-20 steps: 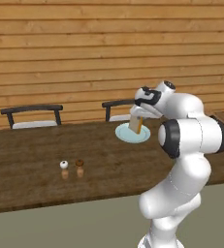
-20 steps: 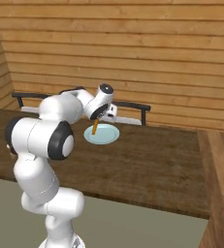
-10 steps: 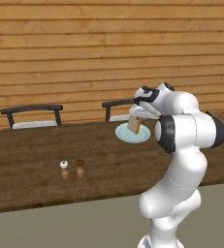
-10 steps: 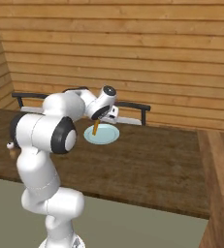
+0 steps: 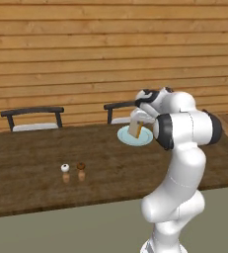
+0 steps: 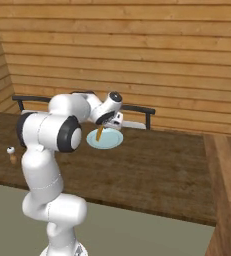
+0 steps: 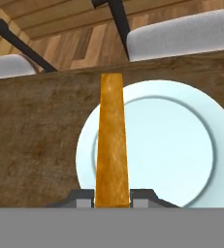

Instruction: Start the toaster. Once the lever pops up, take the bread to the plate on the dining counter.

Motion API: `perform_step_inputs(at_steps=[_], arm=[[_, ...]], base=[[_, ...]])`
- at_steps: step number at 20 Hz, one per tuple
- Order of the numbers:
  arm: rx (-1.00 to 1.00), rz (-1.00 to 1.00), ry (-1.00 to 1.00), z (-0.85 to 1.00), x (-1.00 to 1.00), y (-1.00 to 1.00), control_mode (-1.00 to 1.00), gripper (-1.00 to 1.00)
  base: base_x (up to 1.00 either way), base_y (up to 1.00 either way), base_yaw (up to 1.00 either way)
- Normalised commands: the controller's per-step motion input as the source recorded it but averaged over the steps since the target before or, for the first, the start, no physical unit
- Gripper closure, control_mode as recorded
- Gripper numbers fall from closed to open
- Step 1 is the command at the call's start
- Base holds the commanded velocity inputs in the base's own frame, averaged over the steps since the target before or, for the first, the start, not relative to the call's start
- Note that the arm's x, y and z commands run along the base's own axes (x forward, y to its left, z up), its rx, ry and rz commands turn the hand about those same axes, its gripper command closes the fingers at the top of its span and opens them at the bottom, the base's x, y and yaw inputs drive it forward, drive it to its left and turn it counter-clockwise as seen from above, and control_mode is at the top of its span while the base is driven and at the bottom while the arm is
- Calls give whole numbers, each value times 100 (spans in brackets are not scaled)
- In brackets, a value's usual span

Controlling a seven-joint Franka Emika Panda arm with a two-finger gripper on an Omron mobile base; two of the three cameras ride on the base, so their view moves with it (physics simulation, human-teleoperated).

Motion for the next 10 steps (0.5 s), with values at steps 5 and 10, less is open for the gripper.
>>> perform_step_inputs(at_steps=[5,10], arm=[[2,0,1,-30,12,0,-100,100],[3,0,0,-21,11,0,-100,100]], base=[[0,0,0],[0,0,0]])
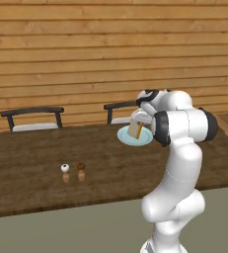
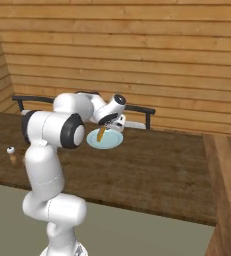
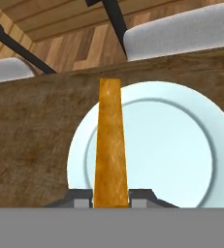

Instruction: Start the toaster. Once the lever pops up, take the bread to the plate on the dining counter.

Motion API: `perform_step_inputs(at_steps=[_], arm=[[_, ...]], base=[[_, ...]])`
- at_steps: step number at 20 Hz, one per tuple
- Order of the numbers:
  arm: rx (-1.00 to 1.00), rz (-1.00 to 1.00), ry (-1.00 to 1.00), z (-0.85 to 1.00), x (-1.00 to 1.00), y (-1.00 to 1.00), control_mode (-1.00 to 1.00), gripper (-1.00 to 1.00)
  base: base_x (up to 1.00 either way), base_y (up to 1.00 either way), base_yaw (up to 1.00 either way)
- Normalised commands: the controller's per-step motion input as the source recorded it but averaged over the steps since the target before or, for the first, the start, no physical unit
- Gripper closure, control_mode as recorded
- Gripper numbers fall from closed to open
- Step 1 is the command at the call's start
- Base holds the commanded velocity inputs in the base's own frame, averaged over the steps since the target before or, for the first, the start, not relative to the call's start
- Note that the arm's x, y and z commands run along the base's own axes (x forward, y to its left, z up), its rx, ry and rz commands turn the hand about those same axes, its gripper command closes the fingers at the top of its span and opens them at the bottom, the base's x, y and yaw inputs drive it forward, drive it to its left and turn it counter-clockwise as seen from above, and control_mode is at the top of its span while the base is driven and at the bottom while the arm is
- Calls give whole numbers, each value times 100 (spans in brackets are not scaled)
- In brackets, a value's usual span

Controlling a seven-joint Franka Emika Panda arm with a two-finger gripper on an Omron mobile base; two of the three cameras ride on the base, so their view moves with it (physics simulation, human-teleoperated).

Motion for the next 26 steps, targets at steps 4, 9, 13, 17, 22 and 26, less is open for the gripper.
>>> perform_step_inputs(at_steps=[4,9,13,17,22,26], arm=[[3,0,0,-15,9,0,-100,100],[0,0,0,-24,1,0,-100,100],[0,0,1,-6,0,0,-100,-100],[0,0,-2,0,0,0,-100,-100],[0,0,-12,0,-7,-19,-100,-100],[0,0,-19,0,-24,-36,-100,-100]], base=[[0,0,0],[0,0,0],[0,0,0],[0,0,0],[0,0,0],[0,0,0]])
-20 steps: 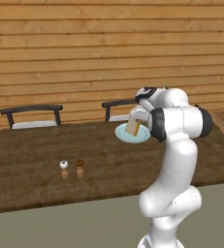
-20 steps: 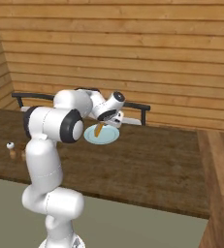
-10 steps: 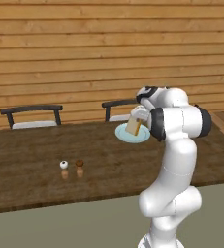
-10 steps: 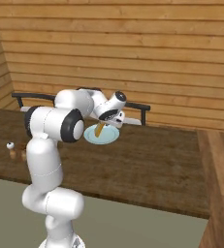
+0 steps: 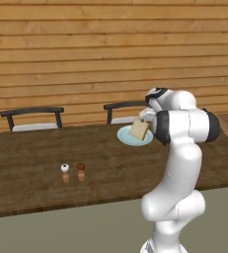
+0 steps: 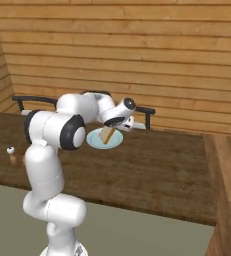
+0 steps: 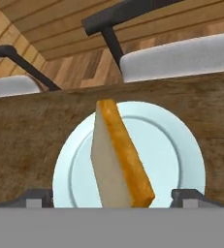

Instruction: Start the toaster. Once the lever pops up, take the bread to the plate on the dining counter.

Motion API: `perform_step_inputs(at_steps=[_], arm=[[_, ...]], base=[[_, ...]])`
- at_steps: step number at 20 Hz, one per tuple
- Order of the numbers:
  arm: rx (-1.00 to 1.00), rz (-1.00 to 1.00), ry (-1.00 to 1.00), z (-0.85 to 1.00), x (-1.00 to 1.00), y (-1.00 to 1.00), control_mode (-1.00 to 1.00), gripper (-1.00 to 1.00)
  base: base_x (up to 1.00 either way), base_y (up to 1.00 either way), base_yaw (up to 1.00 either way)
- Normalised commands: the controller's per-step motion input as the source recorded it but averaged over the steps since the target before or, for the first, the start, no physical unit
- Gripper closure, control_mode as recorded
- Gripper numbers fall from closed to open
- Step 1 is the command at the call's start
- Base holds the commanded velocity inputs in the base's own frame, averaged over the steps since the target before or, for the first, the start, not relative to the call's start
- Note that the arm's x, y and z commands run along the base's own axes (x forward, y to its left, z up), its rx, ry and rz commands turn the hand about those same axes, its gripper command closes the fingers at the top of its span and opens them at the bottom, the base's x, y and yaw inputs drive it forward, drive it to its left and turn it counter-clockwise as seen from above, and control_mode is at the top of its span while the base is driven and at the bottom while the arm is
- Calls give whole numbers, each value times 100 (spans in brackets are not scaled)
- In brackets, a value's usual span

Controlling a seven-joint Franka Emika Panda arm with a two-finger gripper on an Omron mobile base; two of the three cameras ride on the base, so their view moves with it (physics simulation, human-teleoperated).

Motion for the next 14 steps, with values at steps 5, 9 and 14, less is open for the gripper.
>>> perform_step_inputs(at_steps=[5,9,14], arm=[[0,0,-21,5,-24,-32,-100,-100],[0,-1,-20,20,-16,-25,-100,-100],[-9,-5,-2,49,-12,23,-100,-100]], base=[[0,0,0],[0,0,0],[0,0,0]])
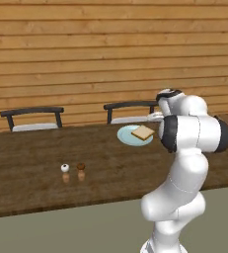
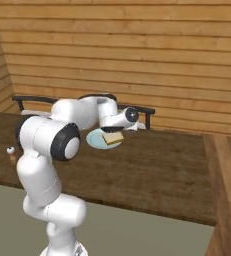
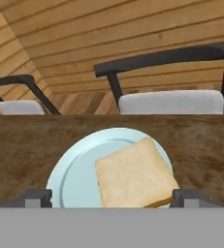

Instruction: Start the toaster. Once the lever pops up, take the bread to the plate on the dining counter.

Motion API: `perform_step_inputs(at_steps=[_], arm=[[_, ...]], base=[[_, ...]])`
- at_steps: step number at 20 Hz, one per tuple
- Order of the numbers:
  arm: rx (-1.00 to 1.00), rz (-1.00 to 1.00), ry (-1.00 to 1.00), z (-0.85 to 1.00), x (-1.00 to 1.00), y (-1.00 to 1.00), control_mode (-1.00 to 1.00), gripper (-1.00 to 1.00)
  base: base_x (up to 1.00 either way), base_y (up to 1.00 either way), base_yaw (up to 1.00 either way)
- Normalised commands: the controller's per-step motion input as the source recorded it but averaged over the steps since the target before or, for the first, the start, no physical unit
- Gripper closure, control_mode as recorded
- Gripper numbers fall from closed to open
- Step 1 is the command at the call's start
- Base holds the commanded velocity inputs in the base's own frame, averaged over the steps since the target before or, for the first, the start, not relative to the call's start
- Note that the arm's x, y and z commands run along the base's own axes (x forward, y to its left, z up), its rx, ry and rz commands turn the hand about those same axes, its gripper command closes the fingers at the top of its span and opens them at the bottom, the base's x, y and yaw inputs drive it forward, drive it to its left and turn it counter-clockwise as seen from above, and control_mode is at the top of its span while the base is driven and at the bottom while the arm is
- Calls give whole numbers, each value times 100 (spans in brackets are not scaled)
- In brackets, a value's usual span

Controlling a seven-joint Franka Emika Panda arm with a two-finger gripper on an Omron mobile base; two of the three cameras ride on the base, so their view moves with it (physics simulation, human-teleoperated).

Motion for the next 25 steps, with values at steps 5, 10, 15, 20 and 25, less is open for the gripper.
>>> perform_step_inputs(at_steps=[5,10,15,20,25], arm=[[-20,-5,0,65,-35,63,-100,-100],[-17,-8,0,75,-55,37,-100,-100],[-13,-6,0,78,-48,15,-100,-100],[-8,-7,10,70,-55,0,-100,-100],[-2,-12,14,42,-89,-1,-100,-100]], base=[[0,0,0],[0,0,0],[0,0,0],[0,0,0],[0,0,0]])
